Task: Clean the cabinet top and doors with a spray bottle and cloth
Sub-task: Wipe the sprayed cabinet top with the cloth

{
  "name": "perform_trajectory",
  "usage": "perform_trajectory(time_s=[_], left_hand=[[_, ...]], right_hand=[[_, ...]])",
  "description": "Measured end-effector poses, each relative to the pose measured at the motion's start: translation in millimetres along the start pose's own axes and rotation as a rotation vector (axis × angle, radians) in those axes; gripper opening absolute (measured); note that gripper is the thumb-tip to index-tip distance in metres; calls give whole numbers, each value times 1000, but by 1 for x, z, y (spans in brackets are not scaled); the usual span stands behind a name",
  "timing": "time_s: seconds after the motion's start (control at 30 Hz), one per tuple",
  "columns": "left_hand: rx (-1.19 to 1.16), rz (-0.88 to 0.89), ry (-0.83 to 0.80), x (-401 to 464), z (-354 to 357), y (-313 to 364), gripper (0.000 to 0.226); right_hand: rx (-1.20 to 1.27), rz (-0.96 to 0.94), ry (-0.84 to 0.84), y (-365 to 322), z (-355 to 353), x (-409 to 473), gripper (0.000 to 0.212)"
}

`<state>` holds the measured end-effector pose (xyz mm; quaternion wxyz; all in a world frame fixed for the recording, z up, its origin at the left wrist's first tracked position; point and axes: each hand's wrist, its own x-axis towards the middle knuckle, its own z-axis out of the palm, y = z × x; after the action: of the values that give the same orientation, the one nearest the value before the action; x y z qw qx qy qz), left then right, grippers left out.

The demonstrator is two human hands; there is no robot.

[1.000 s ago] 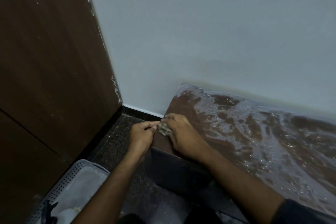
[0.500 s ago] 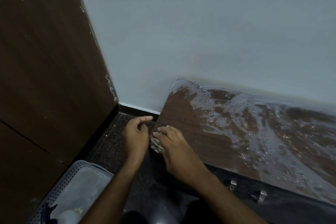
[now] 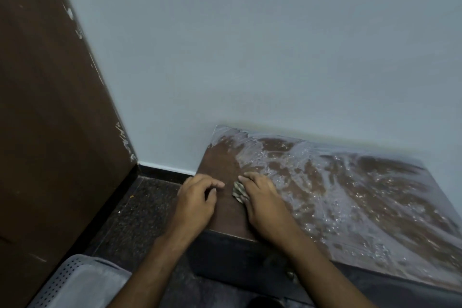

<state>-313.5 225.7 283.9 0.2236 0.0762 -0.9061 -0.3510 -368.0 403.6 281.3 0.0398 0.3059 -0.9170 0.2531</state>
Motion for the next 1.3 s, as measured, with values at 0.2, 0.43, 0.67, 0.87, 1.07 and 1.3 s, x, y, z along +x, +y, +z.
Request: perform_trajectory(time_s=[0.2,0.43,0.67,0.87,1.07,1.3], left_hand=[[-18,-44,10,14,-6,-4,29],[-69,108,-176,38,27,8,22],[-37,167,-271,49,64,21,19],[96,181,-294,44,56,35,22],[140,105,-204,22,58,45,23],[206,60,-182,8,54,58,23]], right_hand=[[54,-84,-93,-5,-2,-21,42],[-21,70,68,58,-31,-17,42],[-2,37,-22,39,-16,-38,47],[-26,296,57,96,-40,40,42],[46,82,22,41,-23,-35,44],[43,4,-2,50,-36,-41,48]])
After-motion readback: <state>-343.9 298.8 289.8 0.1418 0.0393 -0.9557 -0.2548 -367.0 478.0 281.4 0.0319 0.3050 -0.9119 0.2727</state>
